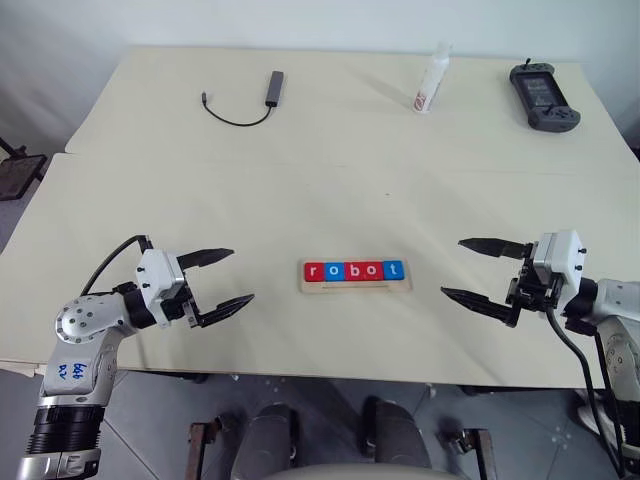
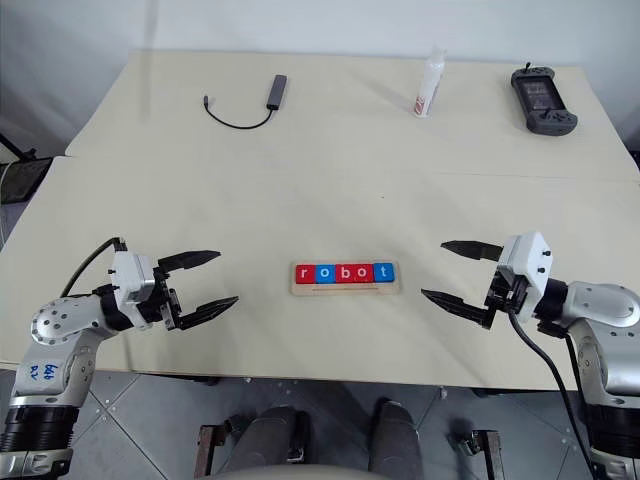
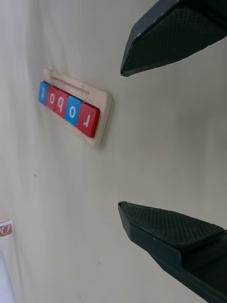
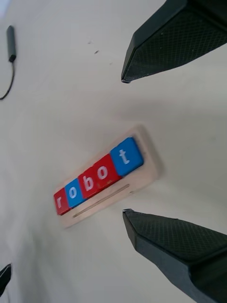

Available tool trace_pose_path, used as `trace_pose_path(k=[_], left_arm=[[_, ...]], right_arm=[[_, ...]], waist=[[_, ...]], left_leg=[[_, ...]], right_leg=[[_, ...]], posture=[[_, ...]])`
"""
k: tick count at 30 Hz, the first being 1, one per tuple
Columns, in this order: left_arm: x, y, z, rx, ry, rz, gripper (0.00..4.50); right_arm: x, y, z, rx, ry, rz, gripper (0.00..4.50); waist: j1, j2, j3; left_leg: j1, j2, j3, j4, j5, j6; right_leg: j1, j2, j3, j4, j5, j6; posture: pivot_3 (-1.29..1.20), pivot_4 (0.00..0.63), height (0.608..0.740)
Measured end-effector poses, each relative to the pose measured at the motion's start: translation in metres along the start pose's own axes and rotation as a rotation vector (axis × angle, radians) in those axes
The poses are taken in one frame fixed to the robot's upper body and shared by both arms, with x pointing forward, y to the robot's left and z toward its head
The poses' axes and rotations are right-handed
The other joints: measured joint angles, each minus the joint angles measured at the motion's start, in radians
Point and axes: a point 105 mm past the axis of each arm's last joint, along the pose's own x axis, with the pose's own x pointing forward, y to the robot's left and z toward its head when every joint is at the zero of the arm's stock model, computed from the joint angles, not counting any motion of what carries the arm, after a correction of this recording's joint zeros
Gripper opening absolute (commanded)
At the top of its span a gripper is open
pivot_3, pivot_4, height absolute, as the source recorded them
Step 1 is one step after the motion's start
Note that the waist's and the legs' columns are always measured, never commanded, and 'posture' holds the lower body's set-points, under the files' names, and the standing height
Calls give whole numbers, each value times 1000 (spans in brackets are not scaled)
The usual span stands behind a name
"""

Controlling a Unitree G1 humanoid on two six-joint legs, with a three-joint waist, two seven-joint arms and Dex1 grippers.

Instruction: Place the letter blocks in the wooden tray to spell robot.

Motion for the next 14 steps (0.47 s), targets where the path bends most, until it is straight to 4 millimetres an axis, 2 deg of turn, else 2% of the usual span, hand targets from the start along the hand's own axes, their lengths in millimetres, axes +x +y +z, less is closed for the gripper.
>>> trace_pose_path(k=[14], left_arm=[[3, 3, 4, 10, -18, 9, 4500]], right_arm=[[7, -3, 8, -14, -27, 4, 4474]], waist=[[0, 0, 0]], left_leg=[[0, 0, 0, 0, 0, 0]], right_leg=[[0, 0, 0, 0, 0, 0]], posture=[[0, 150, 740]])
